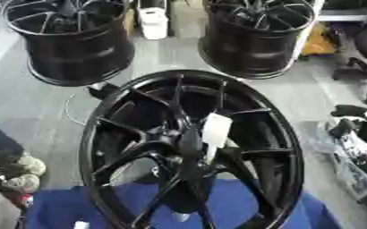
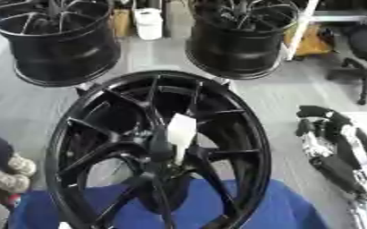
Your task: Pull the pin out of the wheel hub.
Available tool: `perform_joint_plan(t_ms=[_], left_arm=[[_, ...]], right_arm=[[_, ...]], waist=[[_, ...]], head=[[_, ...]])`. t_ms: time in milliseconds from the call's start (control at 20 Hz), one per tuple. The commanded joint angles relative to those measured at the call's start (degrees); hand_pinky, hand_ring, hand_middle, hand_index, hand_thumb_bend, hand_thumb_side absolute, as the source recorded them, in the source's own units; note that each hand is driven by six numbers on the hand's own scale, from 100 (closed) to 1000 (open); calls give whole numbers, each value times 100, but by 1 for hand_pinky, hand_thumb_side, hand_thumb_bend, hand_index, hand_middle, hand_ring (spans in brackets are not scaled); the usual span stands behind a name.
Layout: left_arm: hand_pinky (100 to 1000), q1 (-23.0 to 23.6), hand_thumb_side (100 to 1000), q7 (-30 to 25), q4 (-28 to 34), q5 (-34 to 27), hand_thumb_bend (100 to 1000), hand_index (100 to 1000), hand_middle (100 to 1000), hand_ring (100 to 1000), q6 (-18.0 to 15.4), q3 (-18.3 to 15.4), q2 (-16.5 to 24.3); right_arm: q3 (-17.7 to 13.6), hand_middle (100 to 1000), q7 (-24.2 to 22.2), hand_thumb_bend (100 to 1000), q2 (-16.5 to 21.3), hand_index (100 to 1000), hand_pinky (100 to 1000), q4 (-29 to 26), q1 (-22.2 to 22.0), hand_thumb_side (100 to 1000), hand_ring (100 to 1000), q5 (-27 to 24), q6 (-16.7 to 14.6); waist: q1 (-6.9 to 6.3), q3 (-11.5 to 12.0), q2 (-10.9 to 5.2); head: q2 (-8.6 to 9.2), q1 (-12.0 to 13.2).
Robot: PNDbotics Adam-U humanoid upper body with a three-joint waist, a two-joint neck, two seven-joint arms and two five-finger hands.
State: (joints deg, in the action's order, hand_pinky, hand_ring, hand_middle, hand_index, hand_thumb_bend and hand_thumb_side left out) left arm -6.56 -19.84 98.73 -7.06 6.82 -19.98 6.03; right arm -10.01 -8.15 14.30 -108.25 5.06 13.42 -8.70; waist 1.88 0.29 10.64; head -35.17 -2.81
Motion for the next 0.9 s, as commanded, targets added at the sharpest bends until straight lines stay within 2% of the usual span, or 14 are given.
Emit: perform_joint_plan(t_ms=[50, 500, 600, 700, 750, 800, 900], left_arm=[[726, -31, 767, -10, 115, 16, 369, 685, 597, 634, -9, -4, 66], [725, -21, 767, -12, 111, 23, 369, 685, 598, 635, -6, 0, 69], [726, -8, 767, -15, 107, 25, 369, 685, 598, 635, -10, 1, 79], [726, 8, 767, -25, 99, 28, 369, 685, 599, 635, -9, 11, 99], [726, 11, 767, -26, 96, 26, 369, 685, 599, 635, -9, 13, 105], [726, 13, 767, -32, 95, 23, 369, 685, 599, 635, -10, 20, 116], [725, 20, 767, -49, 86, 33, 369, 685, 599, 636, -2, 38, 133]], right_arm=[[-17, 708, 9, 100, 51, 796, 589, -89, 49, 589, 581, 24, 3], [3, 721, -17, 100, 147, 804, 579, -99, 81, 613, 566, 82, 75], [48, 728, -44, 100, 451, 811, 576, -202, 179, 595, 556, 182, 199], [165, 742, -84, 100, 954, 827, 587, -398, 330, 555, 561, 267, 320], [222, 740, -117, 100, 1148, 840, 593, -483, 385, 1000, 564, 282, 367], [316, 758, -188, 100, 1433, 849, 596, -559, 476, 518, 565, 295, 370], [548, 767, -313, 100, 2082, 860, 604, -616, 704, 505, 568, 211, 391]], waist=[[-8, -5, -102], [-3, -13, -96], [1, -10, -108], [21, 0, -140], [26, 3, -149], [42, 11, -162], [65, 25, -181]], head=[[1, 4], [8, 13], [-16, 18], [-45, -10], [-47, -19], [-48, -22], [-63, -20]])
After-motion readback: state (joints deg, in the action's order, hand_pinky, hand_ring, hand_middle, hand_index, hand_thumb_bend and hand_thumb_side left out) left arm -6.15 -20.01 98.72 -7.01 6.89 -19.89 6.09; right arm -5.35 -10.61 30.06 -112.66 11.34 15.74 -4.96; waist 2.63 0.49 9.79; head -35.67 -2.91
